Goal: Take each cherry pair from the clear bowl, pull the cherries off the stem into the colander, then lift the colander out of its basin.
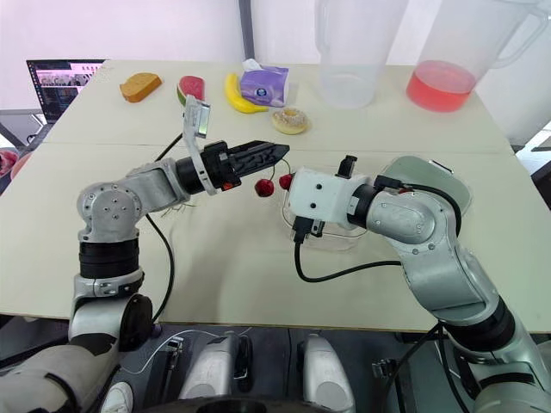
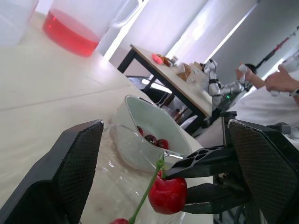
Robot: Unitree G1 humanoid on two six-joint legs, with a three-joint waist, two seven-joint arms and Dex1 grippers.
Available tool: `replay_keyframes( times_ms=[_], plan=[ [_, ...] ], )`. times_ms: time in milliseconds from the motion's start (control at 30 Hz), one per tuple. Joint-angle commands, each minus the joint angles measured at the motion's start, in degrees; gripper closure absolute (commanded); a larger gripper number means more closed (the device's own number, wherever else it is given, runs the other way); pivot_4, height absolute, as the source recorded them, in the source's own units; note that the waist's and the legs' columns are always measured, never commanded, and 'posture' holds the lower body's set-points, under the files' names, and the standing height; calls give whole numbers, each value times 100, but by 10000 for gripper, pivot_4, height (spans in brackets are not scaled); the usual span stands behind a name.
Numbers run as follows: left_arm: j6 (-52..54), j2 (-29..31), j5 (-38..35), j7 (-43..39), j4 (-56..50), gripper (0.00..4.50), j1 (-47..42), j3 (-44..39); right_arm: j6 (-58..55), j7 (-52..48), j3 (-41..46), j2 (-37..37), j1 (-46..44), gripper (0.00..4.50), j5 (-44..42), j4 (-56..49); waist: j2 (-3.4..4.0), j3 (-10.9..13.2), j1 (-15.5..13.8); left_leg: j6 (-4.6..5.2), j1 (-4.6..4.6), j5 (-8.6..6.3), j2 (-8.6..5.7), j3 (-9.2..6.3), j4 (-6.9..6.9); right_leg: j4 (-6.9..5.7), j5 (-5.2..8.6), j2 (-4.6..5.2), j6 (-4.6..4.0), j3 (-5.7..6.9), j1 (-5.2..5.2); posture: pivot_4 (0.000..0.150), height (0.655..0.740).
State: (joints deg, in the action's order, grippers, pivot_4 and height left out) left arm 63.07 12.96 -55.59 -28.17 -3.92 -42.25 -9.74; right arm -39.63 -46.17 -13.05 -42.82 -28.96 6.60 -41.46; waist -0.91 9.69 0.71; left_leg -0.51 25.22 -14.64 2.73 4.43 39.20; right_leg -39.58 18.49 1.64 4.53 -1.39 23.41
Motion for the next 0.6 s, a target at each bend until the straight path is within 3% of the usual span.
replay_keyframes(
  times_ms=[33,333,433,600],
  plan=[
    [-4,-66,-149,166,-150,0,37,-113,-8,48,99,-48,-109,40406,1,-197,0,0,1,0,0,0,0,0,0,0,0,0,0,0,0,1500,7400],
    [128,-134,-354,380,-277,0,141,-99,-83,33,88,-35,-180,40406,-48,-167,0,0,-6,-1,-1,1,-2,0,-1,1,0,1,0,0,-2,1500,7400],
    [136,-182,-434,458,-271,8909,110,-119,-98,26,77,-43,-183,40422,-60,-160,0,0,-6,-1,-1,1,-2,0,-1,1,0,1,0,0,-2,1500,7400],
    [160,-232,-545,568,-284,35306,102,-115,-123,29,58,-44,-206,40422,-82,-169,0,0,-2,-1,-2,1,-1,0,-1,1,0,1,0,0,-2,1500,7400]
  ],
)
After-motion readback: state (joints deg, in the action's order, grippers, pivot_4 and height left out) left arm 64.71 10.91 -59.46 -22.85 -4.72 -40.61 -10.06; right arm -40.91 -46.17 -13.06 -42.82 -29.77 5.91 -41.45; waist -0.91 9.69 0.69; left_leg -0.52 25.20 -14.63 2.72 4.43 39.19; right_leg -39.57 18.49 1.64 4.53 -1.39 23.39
